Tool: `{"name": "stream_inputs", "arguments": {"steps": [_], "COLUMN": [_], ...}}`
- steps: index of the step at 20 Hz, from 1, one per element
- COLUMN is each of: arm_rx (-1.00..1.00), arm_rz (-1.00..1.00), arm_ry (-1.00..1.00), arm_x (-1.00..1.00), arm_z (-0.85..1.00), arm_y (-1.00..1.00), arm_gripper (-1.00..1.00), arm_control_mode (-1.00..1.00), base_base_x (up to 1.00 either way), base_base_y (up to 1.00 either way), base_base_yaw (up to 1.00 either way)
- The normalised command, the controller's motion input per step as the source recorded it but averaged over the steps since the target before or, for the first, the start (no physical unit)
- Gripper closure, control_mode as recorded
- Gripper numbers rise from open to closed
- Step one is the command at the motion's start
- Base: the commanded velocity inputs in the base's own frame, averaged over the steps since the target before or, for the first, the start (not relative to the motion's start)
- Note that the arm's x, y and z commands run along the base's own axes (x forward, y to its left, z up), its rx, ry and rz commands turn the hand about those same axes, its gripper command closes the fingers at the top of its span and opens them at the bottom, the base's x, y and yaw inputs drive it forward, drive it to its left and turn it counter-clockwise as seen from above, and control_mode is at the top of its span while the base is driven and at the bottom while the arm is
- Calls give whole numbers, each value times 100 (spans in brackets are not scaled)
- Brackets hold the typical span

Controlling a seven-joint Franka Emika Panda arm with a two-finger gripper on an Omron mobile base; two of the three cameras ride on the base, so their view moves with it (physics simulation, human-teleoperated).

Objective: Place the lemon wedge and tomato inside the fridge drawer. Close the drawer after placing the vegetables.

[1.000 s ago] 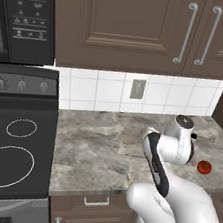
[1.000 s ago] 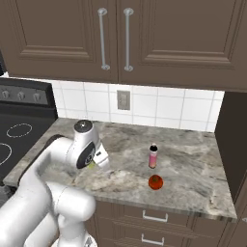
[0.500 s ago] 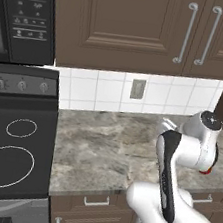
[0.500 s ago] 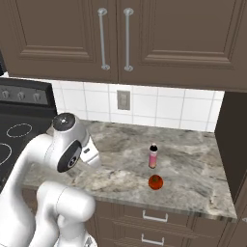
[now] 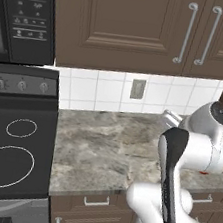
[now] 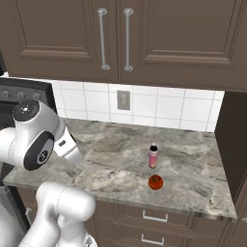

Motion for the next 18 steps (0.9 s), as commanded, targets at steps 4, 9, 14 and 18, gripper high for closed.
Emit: {"name": "stream_inputs", "arguments": {"steps": [4,9,14,18], "arm_rx": [-3,-1,0,0], "arm_rz": [0,0,0,0], "arm_ry": [0,0,5,-1], "arm_x": [-3,1,13,-14], "arm_z": [0,0,0,0], "arm_y": [13,5,0,0], "arm_gripper": [100,100,100,100], "arm_control_mode": [-100,-100,-100,-100], "base_base_x": [0,0,0,0], "base_base_y": [0,0,0,0], "base_base_yaw": [0,0,0,0]}}
